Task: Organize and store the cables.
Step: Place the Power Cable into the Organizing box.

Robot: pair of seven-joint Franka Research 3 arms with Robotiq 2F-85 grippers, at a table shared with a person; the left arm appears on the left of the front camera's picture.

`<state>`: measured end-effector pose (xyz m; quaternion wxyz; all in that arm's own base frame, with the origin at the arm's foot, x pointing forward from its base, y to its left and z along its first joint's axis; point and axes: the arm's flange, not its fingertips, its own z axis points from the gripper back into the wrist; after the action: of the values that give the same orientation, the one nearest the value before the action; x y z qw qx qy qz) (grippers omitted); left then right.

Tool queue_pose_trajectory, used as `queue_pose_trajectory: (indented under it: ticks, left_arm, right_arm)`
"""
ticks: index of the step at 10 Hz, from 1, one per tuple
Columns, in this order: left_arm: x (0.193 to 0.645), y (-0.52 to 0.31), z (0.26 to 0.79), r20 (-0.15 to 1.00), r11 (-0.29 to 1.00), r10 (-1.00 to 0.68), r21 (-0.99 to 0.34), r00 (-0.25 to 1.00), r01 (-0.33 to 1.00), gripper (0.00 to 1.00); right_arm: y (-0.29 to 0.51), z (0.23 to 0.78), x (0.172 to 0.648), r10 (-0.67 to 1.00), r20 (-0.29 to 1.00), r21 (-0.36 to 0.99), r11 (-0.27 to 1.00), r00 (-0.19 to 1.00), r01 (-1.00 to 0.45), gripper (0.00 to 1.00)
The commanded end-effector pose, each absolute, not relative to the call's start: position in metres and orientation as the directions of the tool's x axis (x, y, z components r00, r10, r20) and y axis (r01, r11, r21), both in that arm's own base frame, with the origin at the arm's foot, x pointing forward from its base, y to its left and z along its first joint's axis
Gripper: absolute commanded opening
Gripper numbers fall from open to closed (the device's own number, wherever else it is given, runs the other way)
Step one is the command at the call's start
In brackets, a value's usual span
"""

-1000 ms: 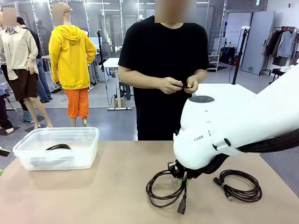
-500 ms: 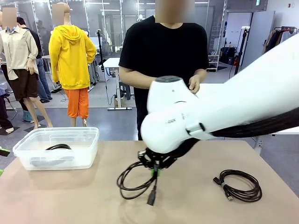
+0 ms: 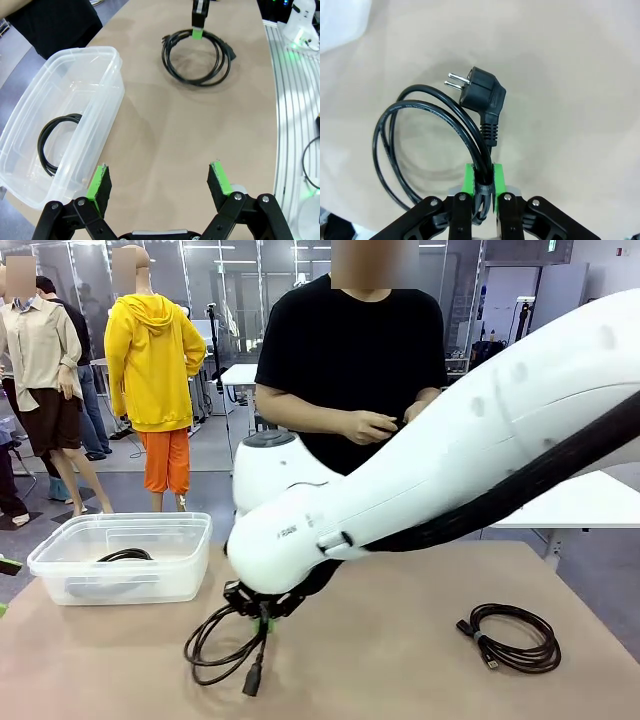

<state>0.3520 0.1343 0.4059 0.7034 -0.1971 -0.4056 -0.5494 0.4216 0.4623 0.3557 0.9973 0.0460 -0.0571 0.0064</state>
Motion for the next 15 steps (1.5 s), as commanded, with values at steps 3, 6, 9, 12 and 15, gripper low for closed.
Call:
queue_pose_trajectory:
  ticks: [3, 6, 9, 12, 15]
  left_arm:
    - [0.351, 0.132, 0.407, 0.797, 0.343, -0.599, 0.168, 0.078, 0.924, 0.98]
    - [0.351, 0.132, 0.407, 0.797, 0.343, -0.599, 0.168, 0.078, 0.924, 0.98]
    - [0.351, 0.132, 0.407, 0.797, 0.343, -0.599, 0.168, 0.078, 0.924, 0.98]
    - [0.351, 0.132, 0.407, 0.797, 0.343, -0.599, 0.168, 0.078, 0.924, 0.98]
    - [0.351, 0.132, 0.407, 0.797, 0.343, -0.599, 0.168, 0.078, 0.924, 0.98]
  right_arm:
    - [0.477, 0.334, 0.429, -0.038, 0.109, 0.071, 0.997, 0.993, 0.030, 0.22]
    - [0.467, 0.334, 0.424, -0.023, 0.093, 0.077, 0.997, 0.995, 0.016, 0.66]
    - [0.434, 0.358, 0.418, 0.013, 0.111, 0.115, 0.993, 0.994, -0.026, 1.00]
    - [0.343, 0.404, 0.407, 0.167, 0.167, 0.114, 0.976, 0.972, -0.187, 0.99]
    - [0.238, 0.431, 0.390, 0.285, 0.285, 0.169, 0.925, 0.915, -0.341, 1.00]
